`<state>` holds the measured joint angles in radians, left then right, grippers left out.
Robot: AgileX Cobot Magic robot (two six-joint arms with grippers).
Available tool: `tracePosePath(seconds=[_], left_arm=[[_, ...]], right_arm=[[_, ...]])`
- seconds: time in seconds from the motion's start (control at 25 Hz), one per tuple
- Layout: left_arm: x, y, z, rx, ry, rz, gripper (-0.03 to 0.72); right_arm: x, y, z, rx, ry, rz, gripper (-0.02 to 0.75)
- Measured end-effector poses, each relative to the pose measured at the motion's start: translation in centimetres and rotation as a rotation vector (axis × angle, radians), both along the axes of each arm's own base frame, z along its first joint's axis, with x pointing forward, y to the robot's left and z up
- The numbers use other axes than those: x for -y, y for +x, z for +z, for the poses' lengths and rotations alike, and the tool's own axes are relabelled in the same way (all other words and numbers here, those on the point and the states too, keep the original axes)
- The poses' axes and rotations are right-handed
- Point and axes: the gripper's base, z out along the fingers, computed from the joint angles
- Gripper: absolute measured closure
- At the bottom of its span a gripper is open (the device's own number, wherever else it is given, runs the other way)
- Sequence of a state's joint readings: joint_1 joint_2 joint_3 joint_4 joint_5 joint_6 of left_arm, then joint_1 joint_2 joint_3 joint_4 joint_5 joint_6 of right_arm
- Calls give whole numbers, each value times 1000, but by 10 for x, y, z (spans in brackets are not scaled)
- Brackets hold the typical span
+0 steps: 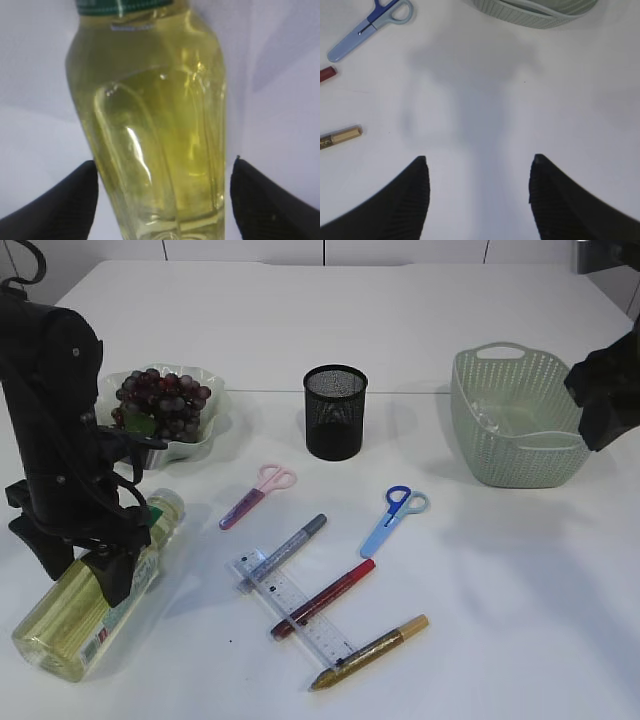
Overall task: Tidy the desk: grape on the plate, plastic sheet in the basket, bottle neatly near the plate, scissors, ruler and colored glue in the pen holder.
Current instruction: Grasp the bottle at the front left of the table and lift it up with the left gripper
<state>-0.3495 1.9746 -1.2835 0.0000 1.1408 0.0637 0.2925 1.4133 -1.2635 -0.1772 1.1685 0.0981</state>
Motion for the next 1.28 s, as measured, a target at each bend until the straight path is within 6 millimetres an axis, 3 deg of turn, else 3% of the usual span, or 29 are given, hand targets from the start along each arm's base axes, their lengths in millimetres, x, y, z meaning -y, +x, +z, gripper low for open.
tracePosePath(seconds=[0.44, 0.84, 1.28], left_arm=[[0, 2, -7, 0, 5, -2, 95], [2, 11, 17, 45, 3, -9, 95], [2, 9, 17, 21, -3, -43, 95]], right_arm=[[0, 0, 0, 1, 0, 0, 247], [0, 0, 0, 5, 1, 3, 246], [0, 0, 0, 5, 1, 3, 247]])
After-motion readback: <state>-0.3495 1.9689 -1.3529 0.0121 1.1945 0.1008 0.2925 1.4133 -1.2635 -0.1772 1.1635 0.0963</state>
